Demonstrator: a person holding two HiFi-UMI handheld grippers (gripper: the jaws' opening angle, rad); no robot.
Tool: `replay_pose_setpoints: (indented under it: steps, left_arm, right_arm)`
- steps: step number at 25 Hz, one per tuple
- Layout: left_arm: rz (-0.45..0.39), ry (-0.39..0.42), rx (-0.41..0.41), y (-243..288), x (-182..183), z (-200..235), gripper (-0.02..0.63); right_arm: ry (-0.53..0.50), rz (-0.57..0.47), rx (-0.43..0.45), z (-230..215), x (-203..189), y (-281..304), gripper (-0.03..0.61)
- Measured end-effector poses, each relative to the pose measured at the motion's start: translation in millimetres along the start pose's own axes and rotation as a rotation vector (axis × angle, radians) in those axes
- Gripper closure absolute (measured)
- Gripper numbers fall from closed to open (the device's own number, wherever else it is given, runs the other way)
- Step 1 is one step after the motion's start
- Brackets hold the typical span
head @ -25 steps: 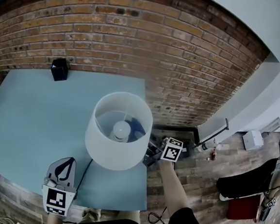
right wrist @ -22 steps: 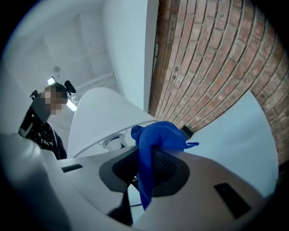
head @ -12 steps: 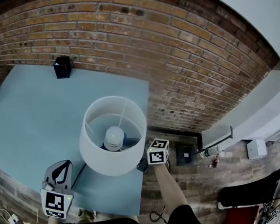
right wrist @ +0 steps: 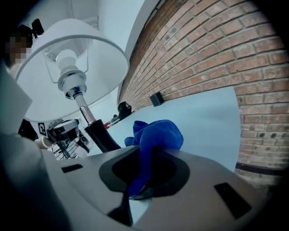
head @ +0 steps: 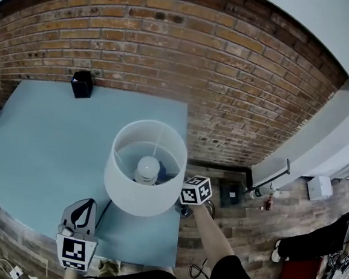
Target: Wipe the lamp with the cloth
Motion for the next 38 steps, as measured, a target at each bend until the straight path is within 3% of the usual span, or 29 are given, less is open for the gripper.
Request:
replay_pose_setpoints:
  steps: [2, 8, 11, 13, 20, 26, 31, 38]
  left_arm:
    - [-0.014, 0.006, -0.025, -2, 1, 0, 0.606]
    - [-0.057, 0.003, -0.121, -9, -8, 11, 0.604]
    - [-0.093, 0.010, -0.209, -9, -7, 11, 0.604]
    - [-0.121, 0.015, -0.274, -8, -7, 7, 0.604]
    - [-0.178, 0.069, -0.475, -11, -9, -6, 0.604]
    - [-0.195, 0.107, -0.575, -16, -15, -18, 0.604]
    - [-0.203, 0.112, -0.591, -17, -21, -14, 0.604]
    - [-0.183, 0.082, -0.559, -18, -29, -3, 0.604]
  right_arm:
    - [0.041, -0.066, -0.078, 4, -6, -12, 0.517]
    - [0.185, -0.412, -0.313, 51, -49, -71, 0.517]
    - [0.170, -0.463, -0.502, 92, -71, -101, 0.517]
    - [0.153, -0.480, -0.576, 123, -81, -118, 0.517]
    - [0.132, -0.590, -0.740, 230, -105, -119, 0.517]
    - [0.174, -0.602, -0.827, 281, -124, -84, 0.517]
    - [0.123, -0.586, -0.937, 303, -121, -75, 0.517]
    - [0.143, -0.577, -0.933, 304, -115, -75, 0.517]
Point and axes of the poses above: the fingertips, and each gripper's own axes: y forward along the fingers, z to its left, x out of its top, the point moved 10 cm from there along -y, backward along the fingers, and after that the axes turned 12 degrees about z, right-handed, at the moved point
